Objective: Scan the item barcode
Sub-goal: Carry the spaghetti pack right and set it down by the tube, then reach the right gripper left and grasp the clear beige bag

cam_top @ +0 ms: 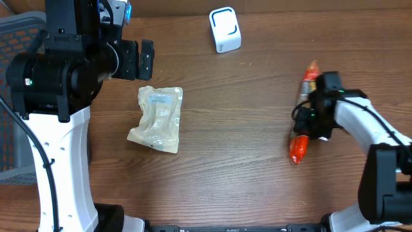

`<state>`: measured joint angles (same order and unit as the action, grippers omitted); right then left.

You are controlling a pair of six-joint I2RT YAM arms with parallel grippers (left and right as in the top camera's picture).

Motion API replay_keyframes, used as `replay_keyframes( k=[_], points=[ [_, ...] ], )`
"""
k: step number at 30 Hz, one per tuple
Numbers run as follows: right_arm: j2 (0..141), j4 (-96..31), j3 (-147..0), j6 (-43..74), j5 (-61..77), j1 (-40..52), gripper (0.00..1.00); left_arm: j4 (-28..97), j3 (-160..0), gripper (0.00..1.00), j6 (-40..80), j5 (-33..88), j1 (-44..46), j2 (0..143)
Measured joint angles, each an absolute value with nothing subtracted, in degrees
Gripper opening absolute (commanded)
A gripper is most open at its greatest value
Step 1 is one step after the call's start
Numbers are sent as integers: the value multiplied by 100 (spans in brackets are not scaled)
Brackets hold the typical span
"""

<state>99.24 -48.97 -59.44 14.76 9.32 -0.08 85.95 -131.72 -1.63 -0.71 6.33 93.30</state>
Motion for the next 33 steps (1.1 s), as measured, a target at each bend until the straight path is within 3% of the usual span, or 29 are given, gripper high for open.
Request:
replay_keyframes(
  k=[2, 4, 7, 8, 9, 15, 22, 28, 33],
  points=[
    [9891, -4803, -5889, 1533, 1013, -346, 21, 8595, -13172, 99, -163, -71, 633, 9330],
    [9883, -4779, -5874, 1634, 1037, -661, 33, 8597, -13172, 100, -163, -71, 633, 9330],
    [9883, -4720, -5863, 1776, 1011, -1059, 83, 8597, -13172, 100, -163, -71, 633, 9330],
    [9883, -4716, -5863, 1815, 1009, -1175, 96, 8597, -13172, 100, -163, -71, 633, 9330],
    [9883, -4720, -5863, 1846, 1011, -1286, 100, 8595, -13172, 100, -163, -71, 633, 9330],
    [9885, -5734, -6281, 1782, 1017, -1466, 100, 8597, -13172, 100, -163, -71, 633, 9330],
    [9876, -7190, -8770, 1682, 1066, -1393, 100, 8600, -13172, 100, -163, -71, 633, 9330],
    [9765, -6222, -9408, 1662, 2119, -714, 100, 8597, -13172, 100, -163, -71, 633, 9330],
    [9992, -5052, -9227, 1796, 2954, 447, 99, 8597, -13172, 100, -163, -71, 633, 9330]
  ],
)
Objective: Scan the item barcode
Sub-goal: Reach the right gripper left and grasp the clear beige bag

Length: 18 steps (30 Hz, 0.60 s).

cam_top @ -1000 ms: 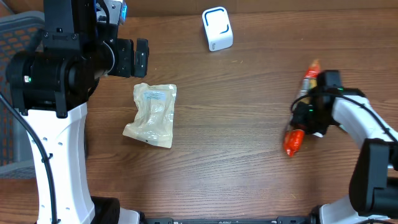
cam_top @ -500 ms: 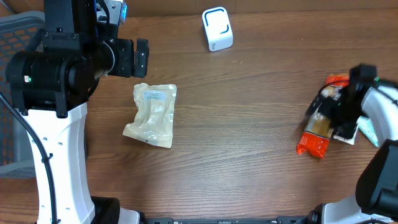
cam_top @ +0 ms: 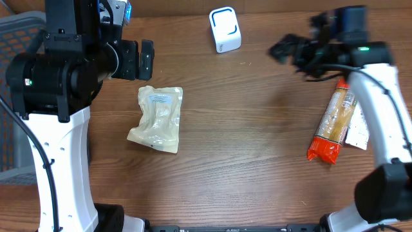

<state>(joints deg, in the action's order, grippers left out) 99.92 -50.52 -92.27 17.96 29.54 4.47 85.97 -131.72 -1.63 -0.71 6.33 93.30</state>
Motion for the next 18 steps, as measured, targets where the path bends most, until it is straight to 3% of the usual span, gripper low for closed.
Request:
replay_keyframes(
  k=[9, 18],
  points=[
    [11681, -3459, -9026, 2687, 3330, 2740, 92, 8597, -13172, 99, -163, -69, 633, 9330],
    [12748, -2023, -8971, 3098, 3406, 3612, 86, 8597, -13172, 100, -163, -71, 633, 9330]
  ],
)
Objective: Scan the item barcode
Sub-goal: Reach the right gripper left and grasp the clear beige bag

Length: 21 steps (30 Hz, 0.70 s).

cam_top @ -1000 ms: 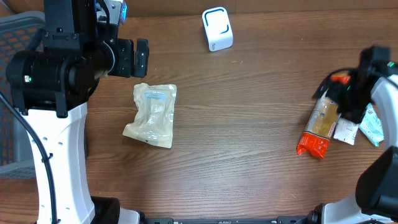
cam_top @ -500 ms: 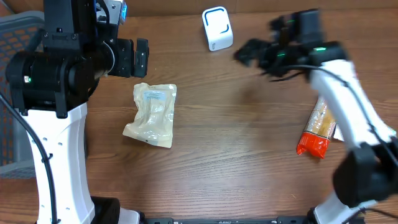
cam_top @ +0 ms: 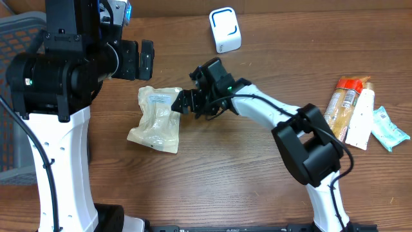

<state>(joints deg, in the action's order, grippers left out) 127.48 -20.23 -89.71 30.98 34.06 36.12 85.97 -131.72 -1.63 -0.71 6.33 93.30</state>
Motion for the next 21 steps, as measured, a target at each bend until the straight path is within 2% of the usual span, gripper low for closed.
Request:
replay_keyframes(
  k=[6, 10, 12, 15, 19, 21],
  points=[
    [13093, -1369, -8989, 3151, 3503, 3839, 85, 8597, -13172, 100, -163, -71, 633, 9330],
    [13240, -1015, -9017, 3146, 3570, 4029, 80, 8597, -13172, 100, -163, -71, 633, 9330],
    [13305, -873, -9045, 3146, 3551, 4141, 72, 8600, -13172, 100, -163, -71, 633, 9330],
    [13373, -838, -9085, 3168, 3343, 4335, 38, 8595, -13172, 99, -163, -71, 633, 9330],
    [13456, -827, -9087, 3369, 3002, 4541, 27, 8597, -13172, 100, -163, -71, 633, 9330],
    [13456, -849, -9087, 3452, 2873, 4582, 18, 8597, -13172, 100, -163, -71, 633, 9330]
  ],
)
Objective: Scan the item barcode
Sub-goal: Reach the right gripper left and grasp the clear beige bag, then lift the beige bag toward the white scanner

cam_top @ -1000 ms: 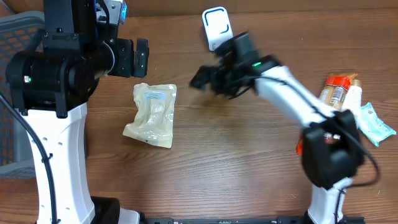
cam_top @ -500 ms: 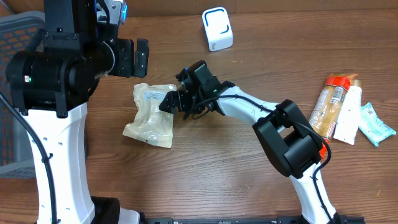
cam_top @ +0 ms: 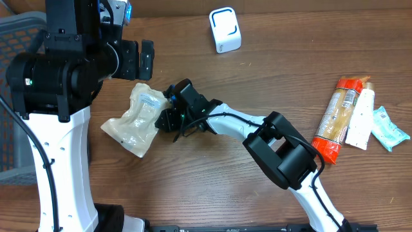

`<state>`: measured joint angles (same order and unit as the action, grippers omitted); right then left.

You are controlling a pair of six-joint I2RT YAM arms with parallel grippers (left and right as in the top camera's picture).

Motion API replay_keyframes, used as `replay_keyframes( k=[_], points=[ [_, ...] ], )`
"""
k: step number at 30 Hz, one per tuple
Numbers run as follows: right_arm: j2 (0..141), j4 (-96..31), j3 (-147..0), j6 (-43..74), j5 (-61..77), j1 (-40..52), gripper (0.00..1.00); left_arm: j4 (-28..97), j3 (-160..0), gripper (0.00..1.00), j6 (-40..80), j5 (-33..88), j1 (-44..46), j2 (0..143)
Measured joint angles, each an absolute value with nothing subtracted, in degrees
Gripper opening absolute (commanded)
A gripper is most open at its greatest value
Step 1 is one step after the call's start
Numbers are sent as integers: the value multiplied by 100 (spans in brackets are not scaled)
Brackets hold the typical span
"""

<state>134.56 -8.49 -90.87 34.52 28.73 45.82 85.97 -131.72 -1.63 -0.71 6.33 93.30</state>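
Note:
A beige vacuum pouch with a white label [cam_top: 132,122] lies tilted on the wooden table, left of centre. My right gripper [cam_top: 167,108] reaches across the table and sits against the pouch's right edge. Its dark fingers blend together, so I cannot tell whether they grip the pouch. The white scanner with a blue outline [cam_top: 224,29] stands at the back centre. My left gripper [cam_top: 145,59] hangs just above the pouch's upper edge, apart from it, with its jaw state unclear.
At the right side lie an orange-red packet [cam_top: 333,121], a white tube [cam_top: 360,119] and a teal packet [cam_top: 389,129]. A grey basket [cam_top: 16,29] sits at the far left behind the left arm's base.
The right gripper has moved further left onto the pouch's right edge. The pouch now lies further left and is rotated, with its lower end swung out to the left. The left arm is unchanged.
The right gripper was on the orange-red packet at the right. Then it was up near the back right, with the packet lying by the tube. Then it was stretched across beside the pouch, and now it sits against the shifted, turned pouch.

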Motion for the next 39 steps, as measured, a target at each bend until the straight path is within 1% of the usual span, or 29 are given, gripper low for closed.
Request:
replay_keyframes(
  k=[1, 2, 4, 7, 14, 18, 19, 21, 23, 24, 28, 29, 32, 36, 39],
  points=[
    [13456, -882, -9089, 3463, 2818, 4589, 14, 8597, -13172, 100, -163, -71, 633, 9330],
    [13456, -908, -9089, 3507, 2779, 4589, 11, 8597, -13172, 100, -163, -71, 633, 9330],
    [13458, -1000, -9100, 3551, 2687, 4578, 9, 8597, -13172, 100, -163, -71, 633, 9330],
    [13458, -1133, -9126, 3562, 2687, 4554, 8, 8597, -13172, 100, -163, -71, 633, 9330],
    [13402, -2220, -9504, 3046, 2919, 4209, 8, 8597, -13172, 100, -163, -71, 633, 9330],
    [13321, -1949, -9579, 2519, 2908, 4053, 8, 8597, -13172, 100, -163, -71, 633, 9330],
    [13292, -1846, -9596, 2416, 2899, 4056, 9, 8597, -13172, 99, -163, -71, 633, 9330],
    [13235, -1455, -9649, 2154, 2705, 4143, 19, 8597, -13172, 100, -163, -71, 633, 9330],
    [13216, -1135, -9703, 1879, 2377, 4276, 20, 8597, -13172, 100, -163, -71, 633, 9330],
    [13216, -895, -9723, 1629, 2128, 4375, 24, 8597, -13172, 100, -163, -71, 633, 9330],
    [13242, -196, -9747, 582, 1404, 4744, 28, 8597, -13172, 99, -163, -71, 633, 9330],
    [13257, -10, -9749, 309, 1278, 4816, 31, 8597, -13172, 100, -163, -71, 633, 9330],
    [13340, 416, -9754, -416, 1055, 4960, 44, 8597, -13172, 100, -163, -71, 633, 9330],
    [13526, 644, -9760, -998, 891, 4963, 49, 8597, -13172, 100, -163, -71, 633, 9330],
    [13629, 635, -9760, -1199, 847, 4952, 50, 8597, -13172, 100, -163, -71, 633, 9330]
  ],
)
